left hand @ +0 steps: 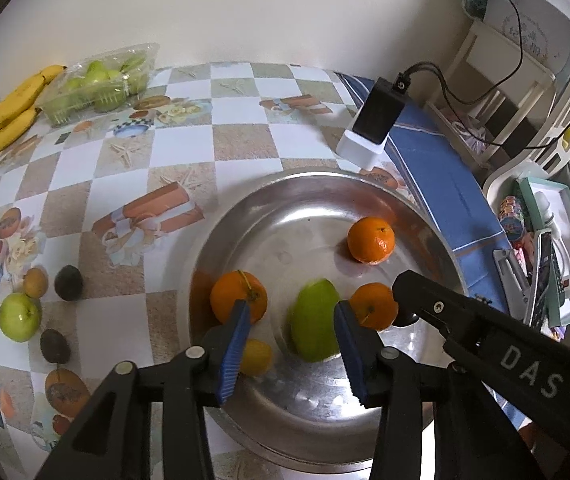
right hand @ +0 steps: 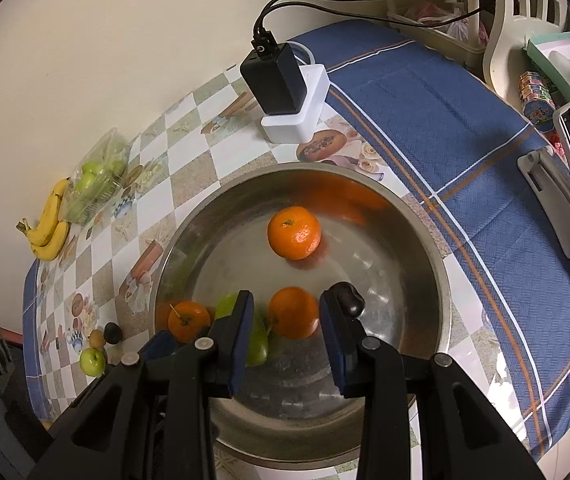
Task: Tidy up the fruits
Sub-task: 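Move both open tools back from the tray to the fruit pile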
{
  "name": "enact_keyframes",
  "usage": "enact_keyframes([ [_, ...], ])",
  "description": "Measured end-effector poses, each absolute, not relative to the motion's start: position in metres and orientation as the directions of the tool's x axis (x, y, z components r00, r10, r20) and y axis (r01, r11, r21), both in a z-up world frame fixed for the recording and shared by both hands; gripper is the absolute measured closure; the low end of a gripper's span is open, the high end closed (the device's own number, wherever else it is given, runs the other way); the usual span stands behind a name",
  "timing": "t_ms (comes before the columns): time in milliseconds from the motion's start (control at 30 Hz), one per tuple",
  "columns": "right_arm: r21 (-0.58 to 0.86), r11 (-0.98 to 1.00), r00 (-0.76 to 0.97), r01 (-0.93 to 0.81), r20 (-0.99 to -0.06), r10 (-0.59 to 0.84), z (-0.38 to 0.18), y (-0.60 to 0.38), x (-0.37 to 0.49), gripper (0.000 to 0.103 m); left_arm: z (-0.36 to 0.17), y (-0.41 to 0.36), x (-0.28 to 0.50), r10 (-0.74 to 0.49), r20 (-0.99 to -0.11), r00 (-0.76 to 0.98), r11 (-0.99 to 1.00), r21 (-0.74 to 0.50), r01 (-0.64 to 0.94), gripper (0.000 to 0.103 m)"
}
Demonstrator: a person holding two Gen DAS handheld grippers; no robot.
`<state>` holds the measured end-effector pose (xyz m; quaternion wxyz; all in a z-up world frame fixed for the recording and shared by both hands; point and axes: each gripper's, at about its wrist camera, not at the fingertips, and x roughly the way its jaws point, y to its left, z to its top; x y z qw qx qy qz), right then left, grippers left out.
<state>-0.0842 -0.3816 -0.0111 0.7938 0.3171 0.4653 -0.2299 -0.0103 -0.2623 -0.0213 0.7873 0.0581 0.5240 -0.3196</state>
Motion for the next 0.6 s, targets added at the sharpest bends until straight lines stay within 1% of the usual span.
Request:
enact_keyframes([
  [100, 0.287, 0.691, 0.46, 0.663, -0.885, -0.073, -0.011, -0.382, -0.085, 0.067, -0.019, -0.257, -0.008, -0.405, -0.876, 0.262, 0.813, -0.214, 0.541, 0.056],
  [167, 0.283, 0.693, 0.456, 0.664, -0.887, -0.075, -0.012, -0.382, -0.084, 0.067, -0.018, -0.252, -0.006, -0.407, -0.875, 0.261, 0.819, -0.224, 0.528, 0.056],
  [267, 0.276, 0.697, 0.452, 0.661, -0.889, -0.077, -0.012, -0.38, -0.083, 0.067, -0.018, -0.244, 0.0, -0.374, -0.886, 0.274, 0.847, -0.206, 0.491, 0.056],
  [367, 0.265, 0.709, 0.447, 0.654, -0.891, -0.079, -0.013, -0.376, -0.081, 0.068, -0.019, -0.231, 0.008, -0.339, -0.898, 0.28, 0.879, -0.198, 0.433, 0.056],
  [467, 0.253, 0.722, 0.442, 0.644, -0.893, -0.081, -0.014, -0.372, -0.079, 0.068, -0.022, -0.216, 0.018, -0.276, -0.916, 0.292, 0.918, -0.161, 0.361, 0.056],
  [600, 0.235, 0.743, 0.437, 0.627, -0.895, -0.086, -0.014, -0.366, -0.075, 0.068, -0.025, -0.196, 0.029, -0.235, -0.925, 0.298, 0.947, -0.148, 0.286, 0.055],
])
